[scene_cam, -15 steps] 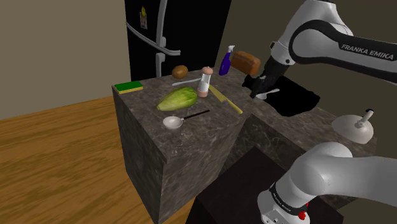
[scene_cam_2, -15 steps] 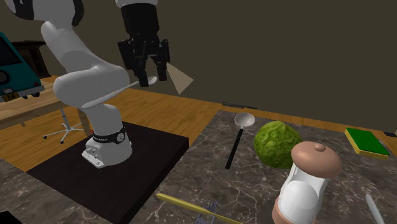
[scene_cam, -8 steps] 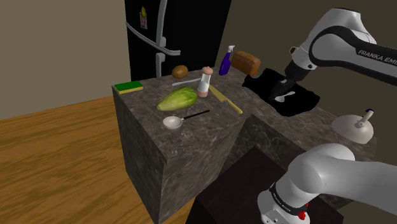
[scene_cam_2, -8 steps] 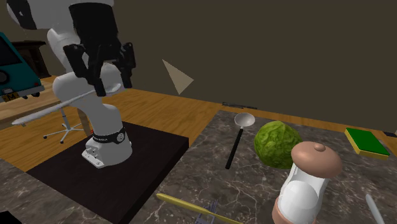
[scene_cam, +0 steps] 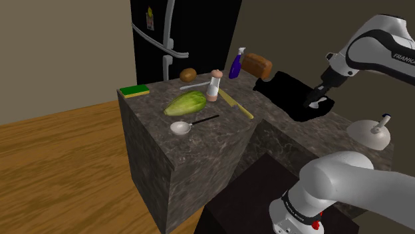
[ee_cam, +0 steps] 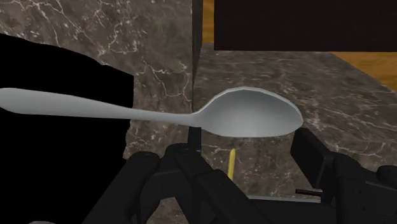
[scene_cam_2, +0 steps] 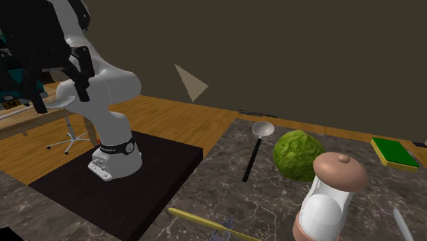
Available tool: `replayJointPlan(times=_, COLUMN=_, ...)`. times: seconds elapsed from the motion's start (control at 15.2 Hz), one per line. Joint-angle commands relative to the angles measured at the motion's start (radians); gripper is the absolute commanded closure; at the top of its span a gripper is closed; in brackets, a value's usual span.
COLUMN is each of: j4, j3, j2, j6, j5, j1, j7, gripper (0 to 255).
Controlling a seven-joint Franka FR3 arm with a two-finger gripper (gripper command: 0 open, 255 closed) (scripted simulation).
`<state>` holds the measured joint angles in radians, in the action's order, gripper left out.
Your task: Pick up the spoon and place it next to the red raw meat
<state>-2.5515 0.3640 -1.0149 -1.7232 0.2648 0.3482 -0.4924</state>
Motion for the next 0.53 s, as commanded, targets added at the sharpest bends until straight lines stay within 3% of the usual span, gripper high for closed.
replayJointPlan(times=0.0, j4=0.028, j3=0.058, j2=0.015, j6=0.004, j5=0.037, j1=0.016, j7=-0.057, gripper=255)
replayJointPlan(times=0.46, j4=0.134, j3=0.237, j2=0.078, j6=0.008, j5=0.133, j1=0.038, j7=-0.225, gripper=255)
